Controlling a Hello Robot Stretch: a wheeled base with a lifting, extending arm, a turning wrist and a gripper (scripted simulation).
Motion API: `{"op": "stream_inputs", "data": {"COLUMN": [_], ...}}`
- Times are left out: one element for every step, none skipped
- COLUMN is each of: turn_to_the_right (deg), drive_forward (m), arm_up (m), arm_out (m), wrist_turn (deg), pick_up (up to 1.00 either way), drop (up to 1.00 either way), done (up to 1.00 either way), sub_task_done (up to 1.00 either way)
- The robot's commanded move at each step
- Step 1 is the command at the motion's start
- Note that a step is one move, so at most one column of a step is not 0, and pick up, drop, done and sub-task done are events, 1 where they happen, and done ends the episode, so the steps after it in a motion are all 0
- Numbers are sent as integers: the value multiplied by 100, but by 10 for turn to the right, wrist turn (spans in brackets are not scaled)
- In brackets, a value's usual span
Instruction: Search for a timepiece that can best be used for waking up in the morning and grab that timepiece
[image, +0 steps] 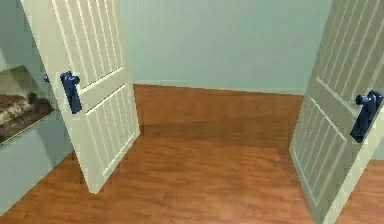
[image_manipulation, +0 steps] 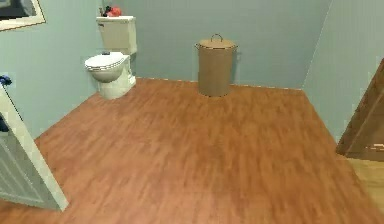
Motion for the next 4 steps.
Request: {"op": "stream_inputs", "data": {"turn_to_the_right": [0,0,60,0], "drive_forward": [100,100,0,30], "arm_up": [0,0,0,0], "arm_out": [0,0,0,0], "wrist_turn": [0,0,0,0], "pick_up": [0,0,0,0], "drop": [0,0,0,0], "done": [0,0,0,0], "sub_task_done": [0,0,0,0]}}
